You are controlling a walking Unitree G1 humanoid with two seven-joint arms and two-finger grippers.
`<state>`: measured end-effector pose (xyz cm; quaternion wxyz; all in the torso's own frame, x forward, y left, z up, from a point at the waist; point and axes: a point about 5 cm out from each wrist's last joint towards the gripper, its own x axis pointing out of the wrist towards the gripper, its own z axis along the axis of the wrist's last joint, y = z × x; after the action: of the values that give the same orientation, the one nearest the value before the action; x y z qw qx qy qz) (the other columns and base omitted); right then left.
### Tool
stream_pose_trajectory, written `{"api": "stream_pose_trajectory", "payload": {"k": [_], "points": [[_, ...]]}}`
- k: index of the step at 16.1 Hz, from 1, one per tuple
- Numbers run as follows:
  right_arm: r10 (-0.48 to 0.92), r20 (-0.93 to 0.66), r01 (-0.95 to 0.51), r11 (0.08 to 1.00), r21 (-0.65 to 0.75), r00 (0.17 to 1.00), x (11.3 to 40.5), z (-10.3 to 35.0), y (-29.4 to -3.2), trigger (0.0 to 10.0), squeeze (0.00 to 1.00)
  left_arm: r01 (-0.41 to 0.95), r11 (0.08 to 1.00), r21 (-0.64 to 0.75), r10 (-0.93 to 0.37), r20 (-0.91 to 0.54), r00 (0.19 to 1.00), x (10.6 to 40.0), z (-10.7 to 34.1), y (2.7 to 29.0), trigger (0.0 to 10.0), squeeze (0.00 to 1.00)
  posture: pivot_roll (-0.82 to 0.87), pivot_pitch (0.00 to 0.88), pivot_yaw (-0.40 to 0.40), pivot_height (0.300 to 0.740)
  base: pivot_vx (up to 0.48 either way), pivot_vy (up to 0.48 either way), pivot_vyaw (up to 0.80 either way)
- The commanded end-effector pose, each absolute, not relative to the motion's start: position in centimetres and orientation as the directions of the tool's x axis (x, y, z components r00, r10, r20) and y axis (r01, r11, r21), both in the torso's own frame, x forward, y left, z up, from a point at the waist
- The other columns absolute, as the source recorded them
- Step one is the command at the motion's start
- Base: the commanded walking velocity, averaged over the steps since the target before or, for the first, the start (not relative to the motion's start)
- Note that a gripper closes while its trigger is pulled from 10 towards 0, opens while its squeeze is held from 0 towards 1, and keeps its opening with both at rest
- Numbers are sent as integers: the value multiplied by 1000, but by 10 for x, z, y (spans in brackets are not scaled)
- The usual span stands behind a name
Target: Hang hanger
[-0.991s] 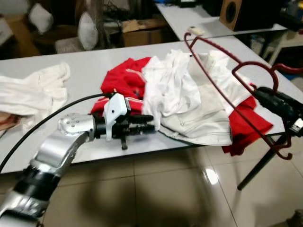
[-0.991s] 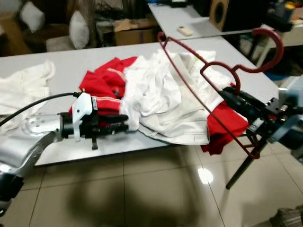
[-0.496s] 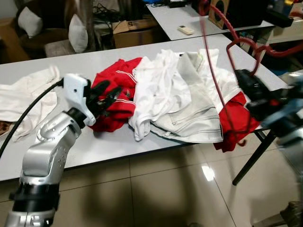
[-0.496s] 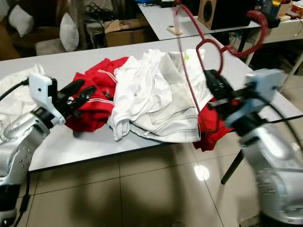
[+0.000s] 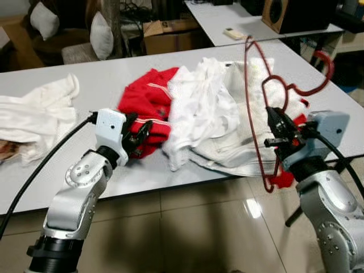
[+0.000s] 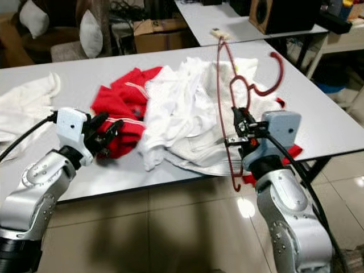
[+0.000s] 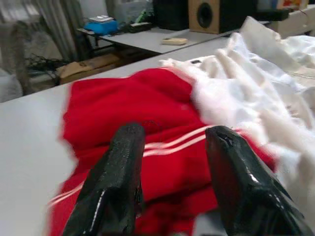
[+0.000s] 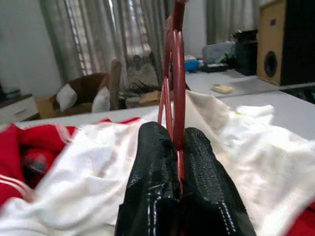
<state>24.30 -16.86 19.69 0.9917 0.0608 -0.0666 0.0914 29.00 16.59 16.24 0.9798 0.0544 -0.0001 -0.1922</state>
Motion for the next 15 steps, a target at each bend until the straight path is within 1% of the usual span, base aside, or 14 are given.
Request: {"api": "stream_pose_trajectory", "payload": {"k": [1, 4, 5, 7, 15], "points": [[164, 169, -184, 977, 109, 972, 243, 201, -166, 10000, 0, 358, 926, 119, -359, -15, 933, 290, 165, 170, 10000, 0, -129, 0, 77, 740, 0, 420, 0], [148, 134, -164, 979, 118, 980, 244, 192, -163, 10000, 0, 347, 929, 132, -347, -17, 938, 294, 165, 170, 10000, 0, -130, 0, 78, 740, 0, 470, 0], [108, 121, -120, 988, 94, 987, 244, 188, -168, 10000, 0, 341, 931, 130, -342, -19, 940, 295, 164, 169, 10000, 0, -134, 0, 82, 740, 0, 480, 0], [84, 117, -94, 992, 81, 990, 243, 186, -172, 10000, 0, 344, 931, 125, -344, -21, 939, 295, 163, 168, 10000, 0, -142, 0, 85, 740, 0, 480, 0], [103, 128, -111, 992, 61, 986, 246, 187, -169, 10000, 0, 344, 931, 123, -345, -16, 939, 300, 166, 166, 10000, 0, -132, 0, 83, 740, 0, 480, 0]]}}
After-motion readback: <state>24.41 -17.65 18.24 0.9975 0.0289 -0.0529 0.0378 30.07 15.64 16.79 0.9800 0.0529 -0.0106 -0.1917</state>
